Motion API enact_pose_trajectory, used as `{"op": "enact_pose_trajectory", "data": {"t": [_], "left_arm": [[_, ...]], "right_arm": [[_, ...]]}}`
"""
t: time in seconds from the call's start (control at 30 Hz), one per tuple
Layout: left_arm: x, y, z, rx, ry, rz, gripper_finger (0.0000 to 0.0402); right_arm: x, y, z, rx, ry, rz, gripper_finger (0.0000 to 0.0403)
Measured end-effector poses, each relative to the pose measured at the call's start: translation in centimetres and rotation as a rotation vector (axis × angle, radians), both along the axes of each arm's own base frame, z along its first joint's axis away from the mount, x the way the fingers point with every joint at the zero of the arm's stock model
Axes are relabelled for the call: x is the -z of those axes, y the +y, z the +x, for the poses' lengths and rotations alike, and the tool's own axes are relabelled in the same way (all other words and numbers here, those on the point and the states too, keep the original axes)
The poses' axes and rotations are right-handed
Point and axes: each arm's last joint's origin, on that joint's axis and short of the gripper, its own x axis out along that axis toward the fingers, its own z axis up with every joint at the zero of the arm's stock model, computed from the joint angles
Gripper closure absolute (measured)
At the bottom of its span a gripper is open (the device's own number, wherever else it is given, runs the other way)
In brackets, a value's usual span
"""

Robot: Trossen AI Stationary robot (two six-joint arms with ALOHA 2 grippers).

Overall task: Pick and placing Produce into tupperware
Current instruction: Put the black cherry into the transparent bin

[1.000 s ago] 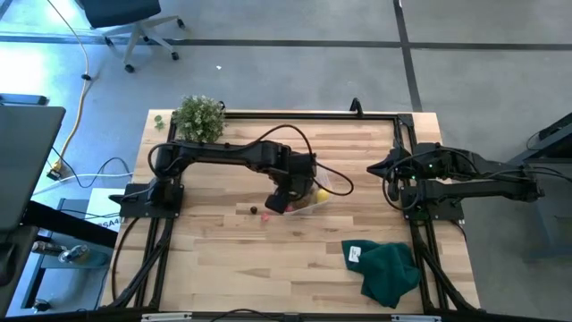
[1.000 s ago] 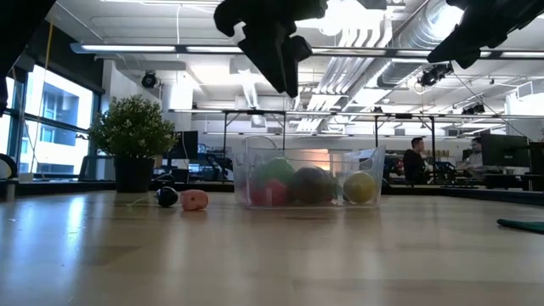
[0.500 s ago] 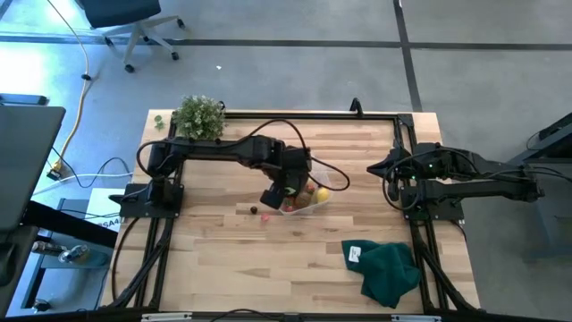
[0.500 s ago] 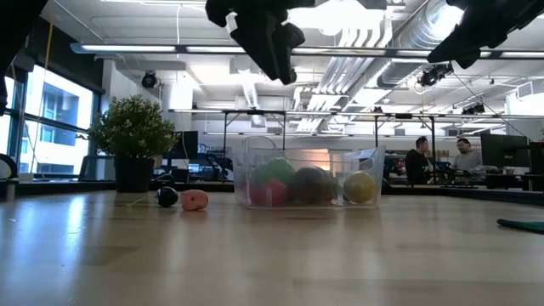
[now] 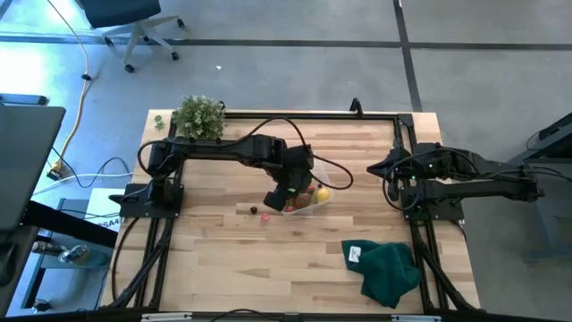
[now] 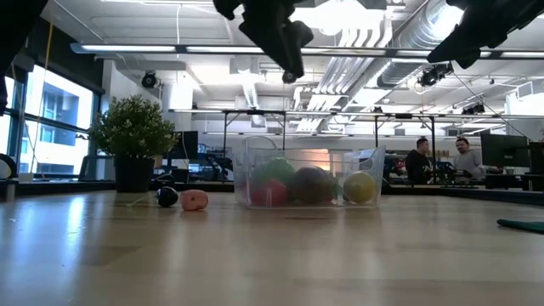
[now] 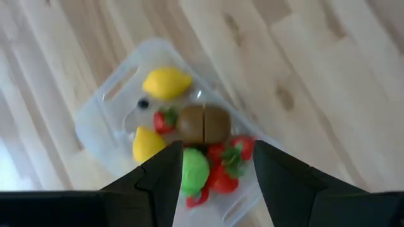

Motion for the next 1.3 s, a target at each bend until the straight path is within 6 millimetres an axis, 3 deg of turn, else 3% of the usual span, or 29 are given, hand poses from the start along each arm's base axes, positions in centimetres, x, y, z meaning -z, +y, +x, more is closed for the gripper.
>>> {"op": "enact_pose_trajectory", "data": {"t": [0.33,0.6,1.03,1.3], "left_arm": [[-0.1,-0.8,0.6,0.017,-0.054,-0.014,0.0220],[3.3,-2.0,0.5,0.020,-0.030,-0.093,0.0220],[2.1,-2.1,-5.0,-0.082,-0.119,-0.046,0.0220],[3.4,-2.5,-8.5,-0.142,-0.139,-0.078,0.0220]], "right_arm": [[0.0,0.0,0.0,0.000,0.000,0.000,0.0384],[0.0,0.0,0.0,0.001,0.000,0.000,0.0384],[0.0,0.0,0.0,0.000,0.001,0.000,0.0384],[0.0,0.0,0.0,0.000,0.001,0.000,0.0384]]}}
